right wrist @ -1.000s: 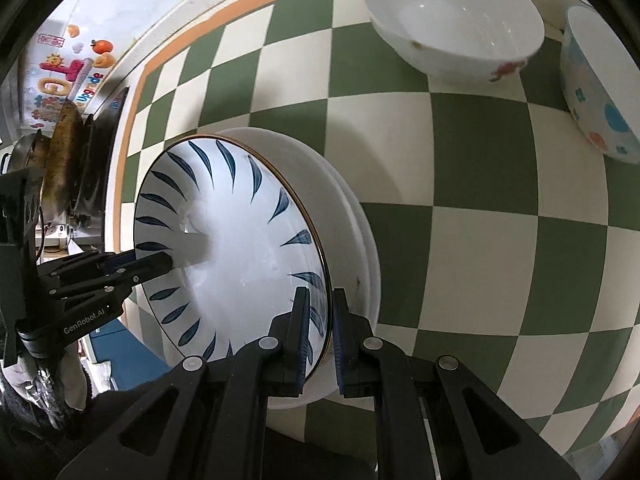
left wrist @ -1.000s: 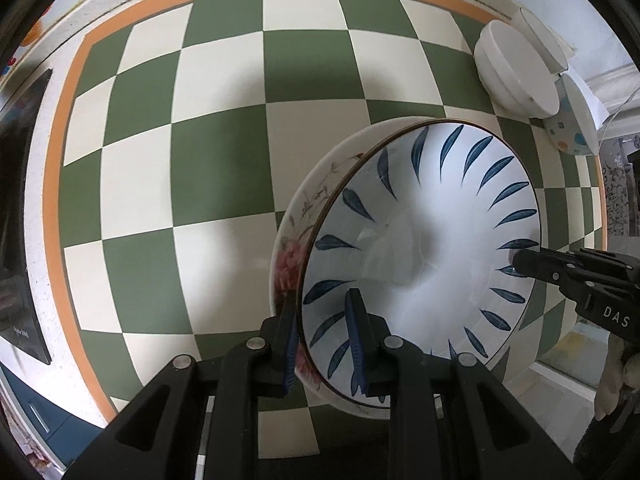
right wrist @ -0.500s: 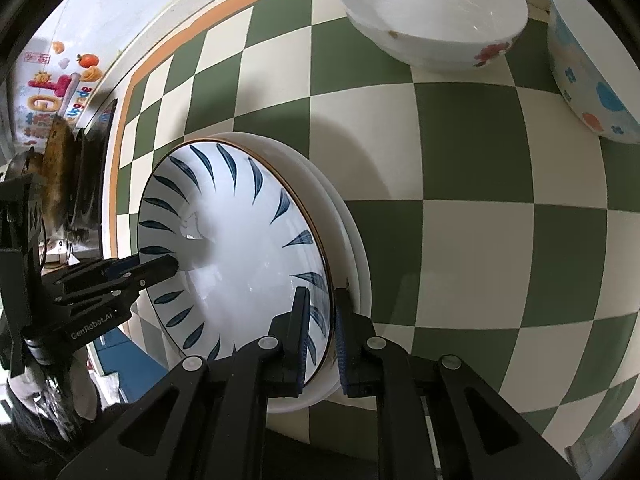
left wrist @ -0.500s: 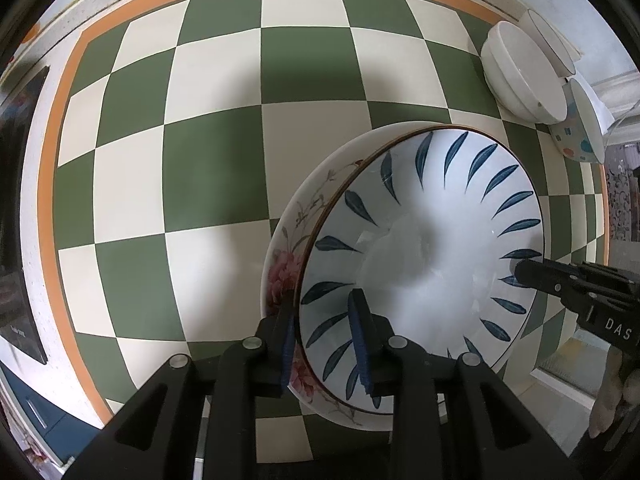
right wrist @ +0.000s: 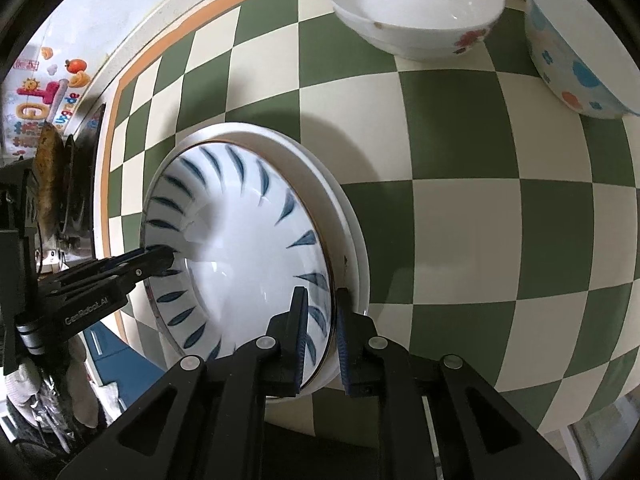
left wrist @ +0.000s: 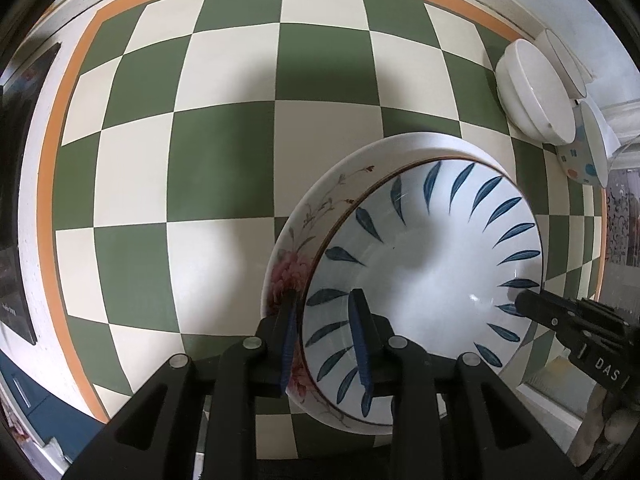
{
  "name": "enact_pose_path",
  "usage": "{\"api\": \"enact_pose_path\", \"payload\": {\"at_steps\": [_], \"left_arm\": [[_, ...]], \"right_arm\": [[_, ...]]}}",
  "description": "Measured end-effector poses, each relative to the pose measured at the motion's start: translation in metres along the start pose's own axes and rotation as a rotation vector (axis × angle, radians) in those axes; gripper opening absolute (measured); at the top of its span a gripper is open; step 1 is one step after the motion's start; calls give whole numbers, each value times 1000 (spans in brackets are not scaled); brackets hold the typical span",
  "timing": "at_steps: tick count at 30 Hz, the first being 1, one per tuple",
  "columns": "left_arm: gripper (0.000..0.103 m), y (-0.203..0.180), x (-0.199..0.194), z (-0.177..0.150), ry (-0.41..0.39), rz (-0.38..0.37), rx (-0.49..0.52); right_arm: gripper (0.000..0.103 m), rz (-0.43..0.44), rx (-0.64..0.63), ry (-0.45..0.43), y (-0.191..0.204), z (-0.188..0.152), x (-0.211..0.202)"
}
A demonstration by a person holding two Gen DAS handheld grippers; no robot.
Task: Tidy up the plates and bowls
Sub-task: 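Carry the blue-striped plate onto the plate stack and lower it, then open both tools and lift them away from the stack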
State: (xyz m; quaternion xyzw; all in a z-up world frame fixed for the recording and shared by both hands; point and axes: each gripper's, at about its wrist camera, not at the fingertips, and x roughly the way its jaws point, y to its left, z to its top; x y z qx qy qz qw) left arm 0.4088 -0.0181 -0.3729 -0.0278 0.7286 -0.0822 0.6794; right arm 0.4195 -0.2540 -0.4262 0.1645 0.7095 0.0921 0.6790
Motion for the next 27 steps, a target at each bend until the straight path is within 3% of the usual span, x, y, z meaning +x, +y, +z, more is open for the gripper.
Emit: {"api": "enact_pose_path", "payload": {"at_steps": [5, 14, 22, 27], "left_arm": [[23, 3, -5, -5, -16, 23, -22], [23, -6, -25, -24, -79, 86, -54], [23, -21, -58, -57, -175, 124, -49], [28, -25, -83, -89, -229, 122, -31]], "right_arm": [[16, -6, -1, -6, 0, -3, -2], [19, -91, -58, -79, 13, -9, -21], [32, -105, -86, -95, 23, -30, -27], [50, -103, -101, -155, 35, -55, -50]]}}
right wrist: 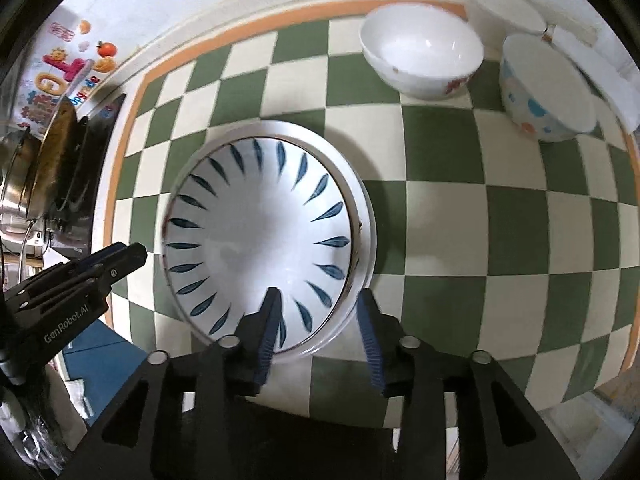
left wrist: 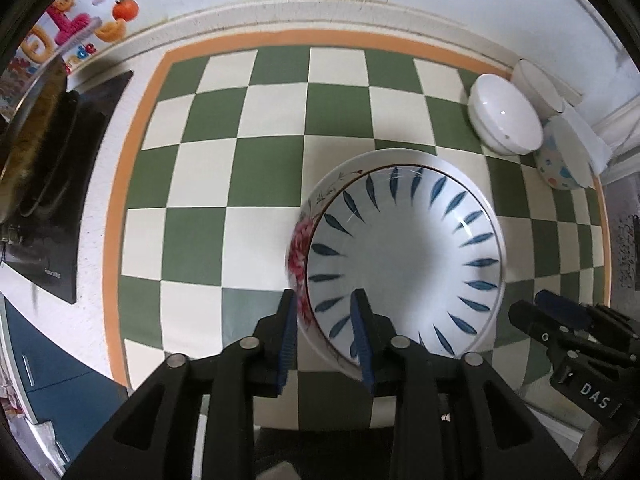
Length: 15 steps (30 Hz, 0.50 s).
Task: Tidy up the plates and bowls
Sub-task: 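Open both tools and lift them away from the stack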
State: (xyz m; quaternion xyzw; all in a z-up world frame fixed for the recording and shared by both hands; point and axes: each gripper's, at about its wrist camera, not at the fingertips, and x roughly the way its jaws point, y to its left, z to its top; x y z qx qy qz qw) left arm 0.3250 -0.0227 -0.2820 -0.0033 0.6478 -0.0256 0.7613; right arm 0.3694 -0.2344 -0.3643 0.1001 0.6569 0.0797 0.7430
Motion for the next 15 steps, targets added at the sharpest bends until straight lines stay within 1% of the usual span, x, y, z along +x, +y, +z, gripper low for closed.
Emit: {"api": "enact_pose_path", "payload": {"at_steps": [1, 2, 3, 4, 5, 6, 7, 9, 11, 14, 15], "left_arm": [[28, -1, -2, -2, -7, -5, 2], [32, 0, -11, -9, -21, -12, 7], [36, 0, -17, -9, -30, -14, 11], [37, -2, -19, -9, -43, -14, 16], [37, -1, -28, -16, -60, -13, 21], [40, -1, -34, -19, -72, -14, 26], [44, 0, -39, -23, -83, -15, 31], [72, 0, -54, -32, -106, -20, 42], [82, 0, -68, -41, -136, -25, 49], [83, 1, -88, -55, -178, -34, 53], [85, 2, -94, -59, -191, -34, 56]], "right_arm": [[52, -2, -1, -17, 2, -4, -7], [58, -5, -3, -37, 5, -8, -15], [62, -5, -2, -53, 7, -11, -22], [64, -3, -1, -74, 9, -16, -30], [68, -5, 0, -98, 11, -21, -39], [72, -8, 0, -115, 14, -25, -46], [72, -10, -1, -132, 17, -28, -54], [81, -13, -1, -171, 24, -40, -72], [86, -22, -7, -204, 31, -51, -88], [90, -37, -22, -242, 41, -69, -109], [91, -37, -26, -256, 44, -76, -116]]}}
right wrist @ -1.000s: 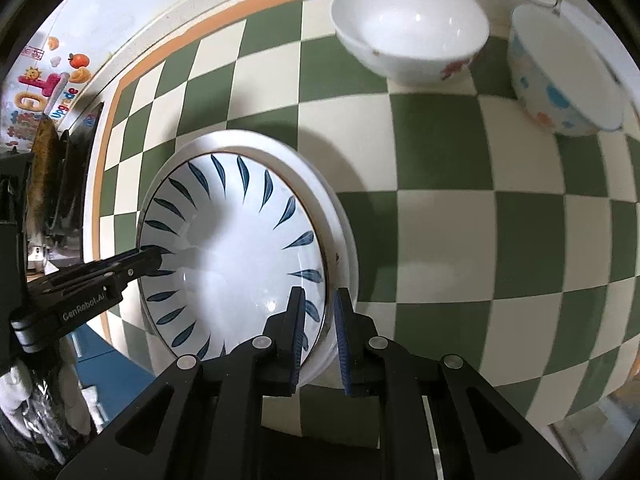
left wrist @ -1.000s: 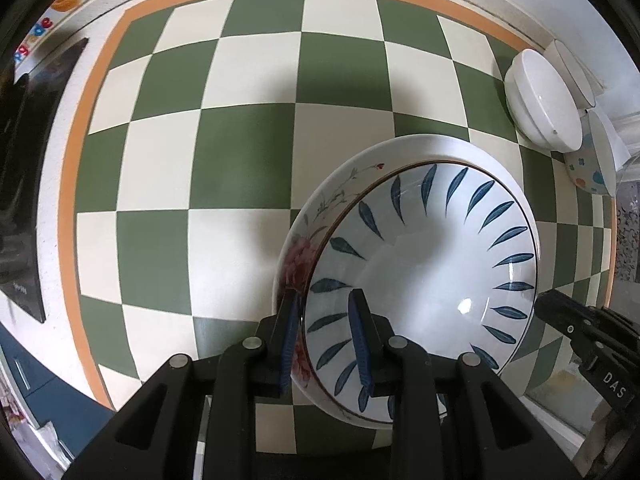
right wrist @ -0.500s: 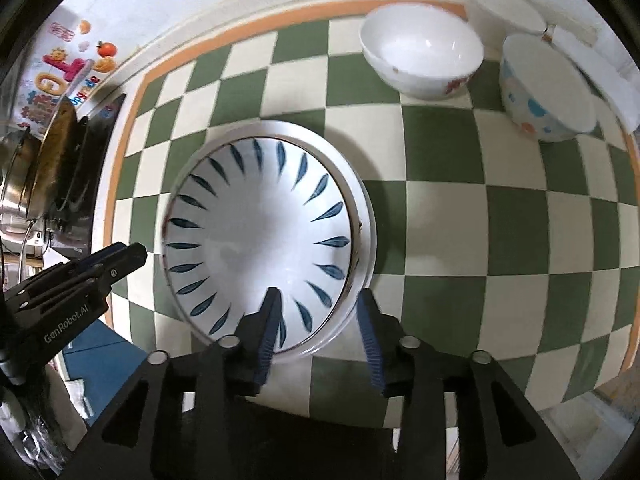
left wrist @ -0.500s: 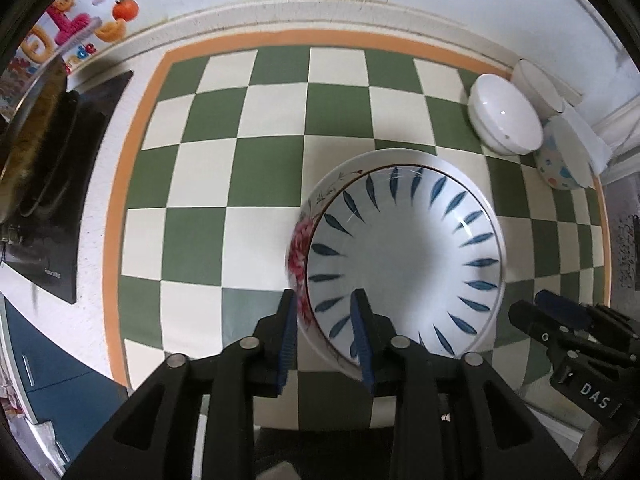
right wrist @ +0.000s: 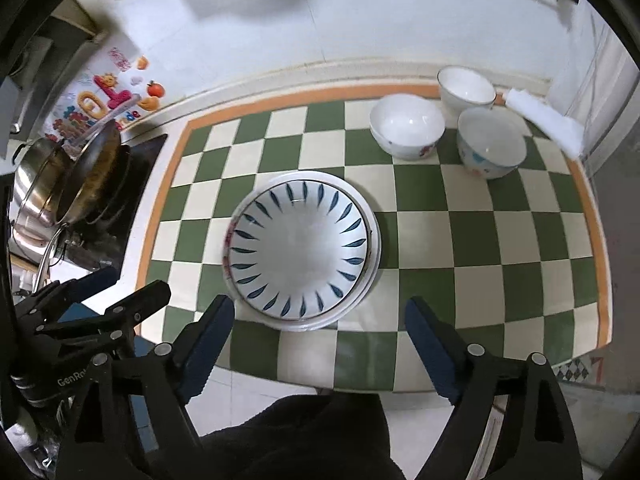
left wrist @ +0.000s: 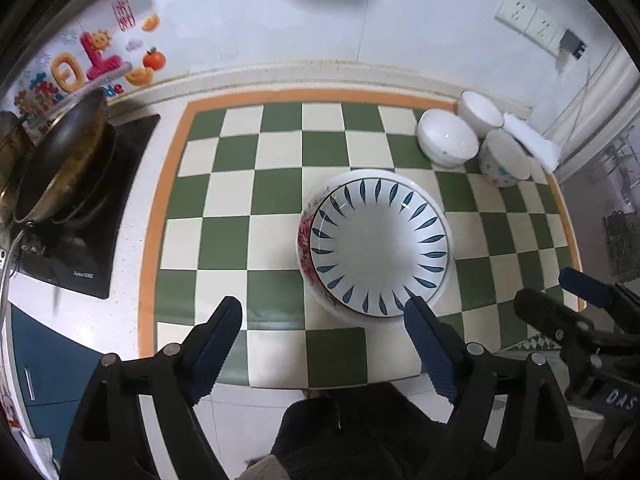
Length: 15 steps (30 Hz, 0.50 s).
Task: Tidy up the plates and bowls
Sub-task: 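Open both tools and lift them away from the stack, then move both tools toward the plain white bowl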
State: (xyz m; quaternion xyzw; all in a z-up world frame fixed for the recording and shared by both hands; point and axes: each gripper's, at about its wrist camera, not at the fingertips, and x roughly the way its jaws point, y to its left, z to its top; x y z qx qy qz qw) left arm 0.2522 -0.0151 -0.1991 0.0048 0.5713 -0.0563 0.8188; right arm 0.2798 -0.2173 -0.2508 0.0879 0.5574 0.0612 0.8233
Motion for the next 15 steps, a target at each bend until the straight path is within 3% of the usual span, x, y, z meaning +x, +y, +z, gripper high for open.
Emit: {"api": "enact_pose_path", "payload": {"at_steps": [4, 10, 15], "left_arm": [[96, 0, -25, -12, -48, -4, 2], [96, 1, -43, -29, -49, -31, -4], [96, -7, -43, -25, -50, -29, 5]], "right_arm": [[93, 3, 2, -53, 7, -19, -32], [95, 8, 13, -97, 13, -42, -67], [96, 31, 50, -103, 1, -43, -69]]}}
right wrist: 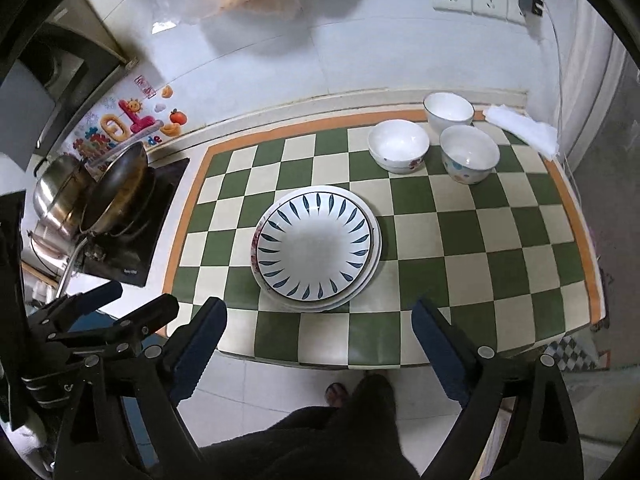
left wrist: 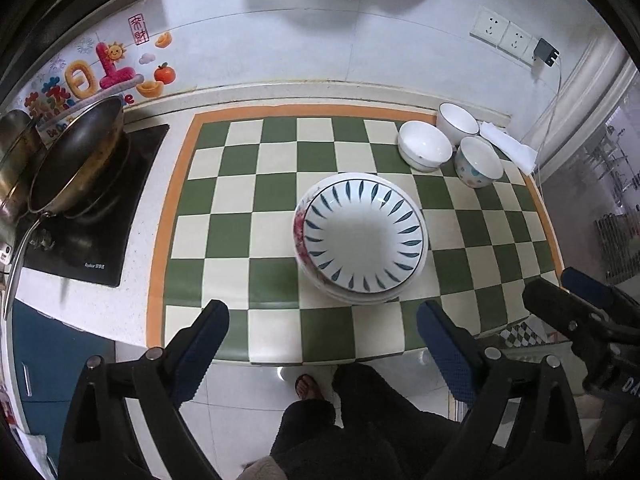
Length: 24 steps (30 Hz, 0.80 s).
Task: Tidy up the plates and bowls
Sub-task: 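Move both tools toward the plain white bowl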
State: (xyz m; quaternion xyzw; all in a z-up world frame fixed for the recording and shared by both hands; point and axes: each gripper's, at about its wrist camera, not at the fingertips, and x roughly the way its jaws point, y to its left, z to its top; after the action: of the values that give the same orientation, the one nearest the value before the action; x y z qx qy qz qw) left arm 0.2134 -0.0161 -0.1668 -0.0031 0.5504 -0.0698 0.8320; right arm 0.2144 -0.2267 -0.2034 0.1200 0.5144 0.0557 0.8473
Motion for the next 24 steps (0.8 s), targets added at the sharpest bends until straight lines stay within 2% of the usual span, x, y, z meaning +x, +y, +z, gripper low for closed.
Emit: {"api": "enact_pose_path", "payload": {"at_steps": [5, 9, 13, 16, 17, 18, 19, 22, 24], "left_arm": [[96, -15, 16, 33, -11, 6, -1], [96, -37, 42, 84, -27, 7, -6], [96, -63, 91, 144, -2, -4, -32], [96, -79, 135, 182, 57, -33, -46], [96, -85, 152, 194, 78, -40, -49], [96, -90, 168, 205, 101, -37, -45], [95, -95, 183, 215, 123, -38, -41], [79, -107, 229, 239, 201, -39, -23], [64, -115, 259, 251, 256, -48, -5]], "right_arm": [[96, 68, 52, 2, -31, 27, 20], [96, 120, 111, 17, -74, 71, 51], [96, 126, 144, 45, -116, 122, 89], [94, 148, 182, 119, -146, 159, 133], [89, 160, 199, 147, -154, 167, 148], [79, 194, 229, 177, -165, 178, 168], [76, 201, 246, 189, -172, 183, 180], [63, 189, 277, 214, -189, 200, 219], [56, 182, 304, 235, -198, 208, 239]]}}
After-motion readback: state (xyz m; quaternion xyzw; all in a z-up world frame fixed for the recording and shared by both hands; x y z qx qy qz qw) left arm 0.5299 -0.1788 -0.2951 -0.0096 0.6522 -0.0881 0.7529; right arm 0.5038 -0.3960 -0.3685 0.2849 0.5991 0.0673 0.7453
